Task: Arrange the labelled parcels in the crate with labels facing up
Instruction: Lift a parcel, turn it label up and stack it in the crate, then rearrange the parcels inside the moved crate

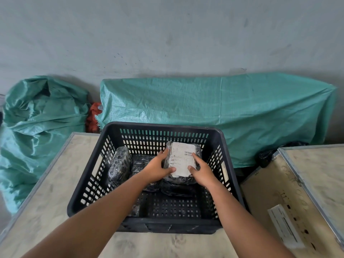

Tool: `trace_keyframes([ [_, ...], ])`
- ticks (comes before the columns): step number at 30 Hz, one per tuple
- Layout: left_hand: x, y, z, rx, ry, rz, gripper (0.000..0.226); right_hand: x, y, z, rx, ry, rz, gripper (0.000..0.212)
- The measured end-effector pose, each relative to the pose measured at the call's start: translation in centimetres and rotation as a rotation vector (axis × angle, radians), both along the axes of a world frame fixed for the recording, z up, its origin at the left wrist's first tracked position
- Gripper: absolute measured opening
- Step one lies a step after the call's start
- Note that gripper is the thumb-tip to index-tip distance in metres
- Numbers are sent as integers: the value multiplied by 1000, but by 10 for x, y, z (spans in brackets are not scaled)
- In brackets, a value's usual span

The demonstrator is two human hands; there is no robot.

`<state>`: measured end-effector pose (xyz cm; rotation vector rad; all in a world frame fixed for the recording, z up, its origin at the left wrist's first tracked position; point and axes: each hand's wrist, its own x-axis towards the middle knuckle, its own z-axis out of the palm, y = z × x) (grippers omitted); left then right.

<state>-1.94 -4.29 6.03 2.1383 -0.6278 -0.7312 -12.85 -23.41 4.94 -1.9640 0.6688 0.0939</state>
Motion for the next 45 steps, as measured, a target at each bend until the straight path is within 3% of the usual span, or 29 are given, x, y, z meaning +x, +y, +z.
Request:
trace_keyframes([
  [6, 1, 63, 39, -53, -140, 127, 71, -8, 11, 25, -158, -47, -53, 63],
  [10, 10, 125, 66, -139, -251, 195, 53, 6, 41, 53, -367, -243, -30, 45],
  [14, 26, 179, 70, -155, -484, 293, 43, 37, 97, 69, -99, -306, 86, 41],
  [16, 36, 197, 61, -42, -565, 328, 44, 54, 125, 62, -51, -297, 179, 44],
  [18, 42, 207, 51, 116, -501, 340, 55, 68, 149, 47, -82, -247, 260, 47],
  [20, 41, 211, 43, 150, -343, 328, 65, 78, 165, 27, -146, -162, 356, 53],
  [24, 42, 209, 37, 70, -256, 357, 63, 96, 170, -5, -314, 25, 568, 75],
  [31, 43, 210, 35, -40, -197, 419, 59, 104, 162, -67, -659, 203, 705, 107],
  [36, 43, 212, 33, -84, -166, 433, 57, 104, 167, -74, -784, 283, 729, 124],
  [45, 42, 209, 35, -93, -182, 453, 61, 109, 174, -53, -759, 290, 759, 96],
])
